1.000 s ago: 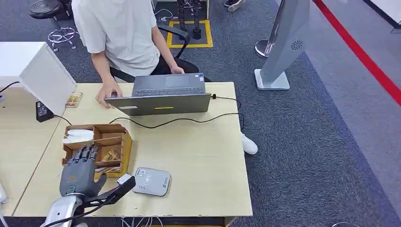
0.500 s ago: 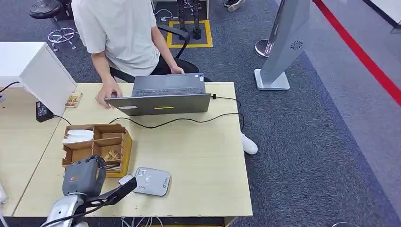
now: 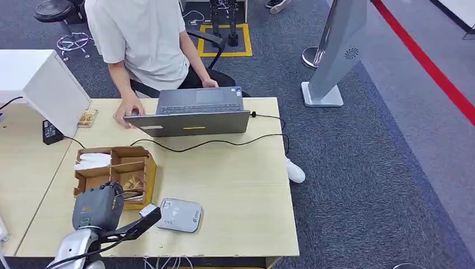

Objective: Pass the card to the sensor for recognition and then transmit it.

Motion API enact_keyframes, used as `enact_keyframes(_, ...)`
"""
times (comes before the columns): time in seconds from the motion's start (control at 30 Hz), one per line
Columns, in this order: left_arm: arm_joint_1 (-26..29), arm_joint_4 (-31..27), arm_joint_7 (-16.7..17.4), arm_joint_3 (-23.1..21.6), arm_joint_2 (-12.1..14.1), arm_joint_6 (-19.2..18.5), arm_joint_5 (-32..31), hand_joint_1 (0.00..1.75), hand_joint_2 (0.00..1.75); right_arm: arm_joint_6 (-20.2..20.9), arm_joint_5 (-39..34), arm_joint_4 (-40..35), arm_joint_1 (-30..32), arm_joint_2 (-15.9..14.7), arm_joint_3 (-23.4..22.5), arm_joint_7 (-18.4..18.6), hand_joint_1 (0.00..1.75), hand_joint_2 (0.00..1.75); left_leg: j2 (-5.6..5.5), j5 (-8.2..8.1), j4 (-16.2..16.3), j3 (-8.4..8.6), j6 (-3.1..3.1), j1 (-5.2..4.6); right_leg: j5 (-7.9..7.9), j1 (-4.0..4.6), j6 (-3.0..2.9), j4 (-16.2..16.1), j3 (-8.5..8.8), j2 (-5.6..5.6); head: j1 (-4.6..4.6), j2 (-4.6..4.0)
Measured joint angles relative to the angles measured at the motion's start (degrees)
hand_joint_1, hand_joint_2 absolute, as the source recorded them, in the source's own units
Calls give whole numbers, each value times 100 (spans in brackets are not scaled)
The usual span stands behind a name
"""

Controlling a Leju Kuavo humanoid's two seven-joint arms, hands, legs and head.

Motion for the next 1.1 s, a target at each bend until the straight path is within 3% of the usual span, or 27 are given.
enact_keyframes(0.23,27,-857,-238,-123,160,266,-190,175,175,-52,-116,0,15,0,-31,-33,0,0,0,0,0,0,0,1,0,1,0,1,-1,1,0,0)
enact_keyframes(0.33,81,-1690,-446,-459,574,421,-190,175,175,-59,-148,2,38,0,-89,-48,0,0,0,0,0,-1,0,1,-1,1,0,1,-2,0,0,0)
enact_keyframes(0.5,68,-2636,-511,-840,1195,675,-210,175,175,-59,-192,0,53,0,-177,-101,0,0,3,-1,-1,0,-1,1,-2,1,-1,1,-4,2,-2,0)
enact_keyframes(0.63,-168,-3038,-371,-988,1392,699,-87,175,175,-48,-109,0,53,0,-192,-136,0,0,-2,5,-1,0,1,3,-1,1,-1,1,-16,-5,-2,0)
enact_keyframes(0.73,-745,-3049,-151,-990,1299,330,114,175,175,7,15,0,29,0,-192,-151,0,0,-12,15,-1,-2,5,2,7,1,0,1,-8,-19,-2,0)
enact_keyframes(0.87,-1448,-2764,126,-964,958,249,-86,175,175,72,307,0,22,0,-138,-234,0,0,-16,28,3,-6,21,0,17,-1,9,-1,-13,-22,-4,0)
enact_keyframes(0.97,-2235,-1959,217,-753,725,462,-452,175,175,157,546,-2,-62,0,-9,-315,0,0,-22,38,3,-9,16,-1,31,-1,3,1,-4,-25,17,0)
enact_keyframes(1.1,-3086,-414,79,-257,487,1108,-864,175,175,251,638,-9,-130,0,103,-339,0,0,-13,52,2,-8,12,0,45,-1,9,5,-9,-13,7,0)
